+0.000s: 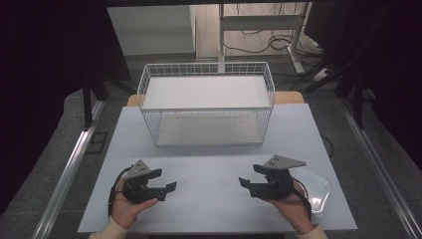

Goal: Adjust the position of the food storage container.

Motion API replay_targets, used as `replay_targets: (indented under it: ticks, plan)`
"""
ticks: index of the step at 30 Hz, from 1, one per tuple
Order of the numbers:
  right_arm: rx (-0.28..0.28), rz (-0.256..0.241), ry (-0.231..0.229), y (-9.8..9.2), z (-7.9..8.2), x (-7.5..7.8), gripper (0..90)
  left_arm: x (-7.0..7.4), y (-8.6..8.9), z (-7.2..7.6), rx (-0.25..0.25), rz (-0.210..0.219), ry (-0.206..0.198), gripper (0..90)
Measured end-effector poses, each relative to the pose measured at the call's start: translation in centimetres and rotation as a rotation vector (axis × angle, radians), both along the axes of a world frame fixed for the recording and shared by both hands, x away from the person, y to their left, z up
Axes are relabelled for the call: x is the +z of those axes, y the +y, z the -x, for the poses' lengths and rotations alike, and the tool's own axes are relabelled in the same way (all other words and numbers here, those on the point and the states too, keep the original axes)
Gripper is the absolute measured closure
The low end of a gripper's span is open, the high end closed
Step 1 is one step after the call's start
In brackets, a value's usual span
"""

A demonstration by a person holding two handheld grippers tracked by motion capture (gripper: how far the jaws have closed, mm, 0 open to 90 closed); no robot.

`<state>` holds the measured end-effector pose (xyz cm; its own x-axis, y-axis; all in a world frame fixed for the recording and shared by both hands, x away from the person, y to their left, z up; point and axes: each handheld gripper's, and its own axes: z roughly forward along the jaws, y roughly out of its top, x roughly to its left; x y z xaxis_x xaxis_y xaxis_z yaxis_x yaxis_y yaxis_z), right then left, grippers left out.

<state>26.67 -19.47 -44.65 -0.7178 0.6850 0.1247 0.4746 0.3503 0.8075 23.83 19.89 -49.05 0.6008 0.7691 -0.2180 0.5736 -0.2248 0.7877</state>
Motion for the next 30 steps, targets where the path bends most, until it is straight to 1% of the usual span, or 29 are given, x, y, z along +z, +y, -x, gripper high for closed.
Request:
replay_targets:
  ticks: [1,2,3,6,7,9,12,13,14,20,21,22,23,24,26,27,28,29,30]
  plan:
    - [-0.002,-0.005,0.002,-0.2,0.0,0.2,30.4,0.0,0.0,0.0,0.001,0.001,0.0,23.1]
    - [0.0,-0.025,0.013,-0.9,-0.2,0.6,31.3,0.0,0.1,-0.1,0.001,0.002,-0.001,23.2]
    - [-0.005,-0.03,0.007,-1.2,-0.2,0.8,31.9,0.0,0.2,-0.1,0.0,0.004,0.001,23.2]
    - [-0.023,-0.026,-0.001,-2.4,-0.3,1.4,32.9,0.0,0.2,-0.1,-0.001,0.004,0.005,23.2]
    - [-0.023,-0.026,-0.001,-2.4,-0.3,1.4,32.9,0.0,0.2,-0.1,-0.001,0.004,0.005,23.2]
    - [-0.038,-0.024,-0.008,-3.2,-0.4,1.6,33.3,0.0,0.1,-0.1,-0.001,0.003,0.004,23.2]
    - [-0.064,-0.04,-0.012,-4.3,-0.4,1.9,33.4,0.1,0.1,0.0,-0.001,0.003,0.004,23.2]
    - [-0.084,-0.044,-0.012,-5.1,-0.5,2.0,33.7,0.1,0.1,0.0,0.0,0.004,0.004,23.2]
    - [-0.094,-0.044,-0.013,-5.4,-0.5,2.0,33.8,0.1,0.1,0.0,0.0,0.005,0.004,23.3]
    - [-0.135,-0.027,-0.016,-7.2,-0.5,2.2,34.6,0.1,0.2,0.0,0.003,0.007,0.004,23.3]
    - [-0.146,-0.032,-0.012,-7.7,-0.4,2.3,35.0,0.1,0.2,0.0,0.003,0.006,0.005,23.3]
    - [-0.179,-0.037,-0.011,-8.9,-0.2,2.3,36.0,0.2,0.3,0.0,0.005,0.007,0.004,23.3]
    - [-0.179,-0.037,-0.011,-8.9,-0.2,2.3,36.0,0.2,0.3,0.0,0.005,0.007,0.004,23.4]
    - [-0.221,-0.024,-0.012,-10.2,0.1,2.3,37.0,0.3,0.3,0.0,0.01,0.012,0.004,23.4]
    - [-0.26,-0.016,-0.013,-11.6,0.6,2.3,38.0,0.3,0.2,0.0,0.008,0.012,0.005,23.4]
    - [-0.26,-0.016,-0.013,-11.6,0.6,2.3,38.0,0.3,0.2,0.0,0.008,0.012,0.005,23.4]
    - [-0.287,-0.01,-0.016,-12.9,1.2,2.5,38.4,0.3,0.1,0.0,0.005,0.009,0.004,23.4]
    - [-0.287,-0.01,-0.016,-12.9,1.2,2.5,38.4,0.2,0.1,0.0,0.001,0.006,0.004,23.4]
    - [-0.317,-0.012,-0.013,-14.2,1.8,2.7,39.4,0.2,0.0,0.0,0.001,0.007,0.007,23.4]
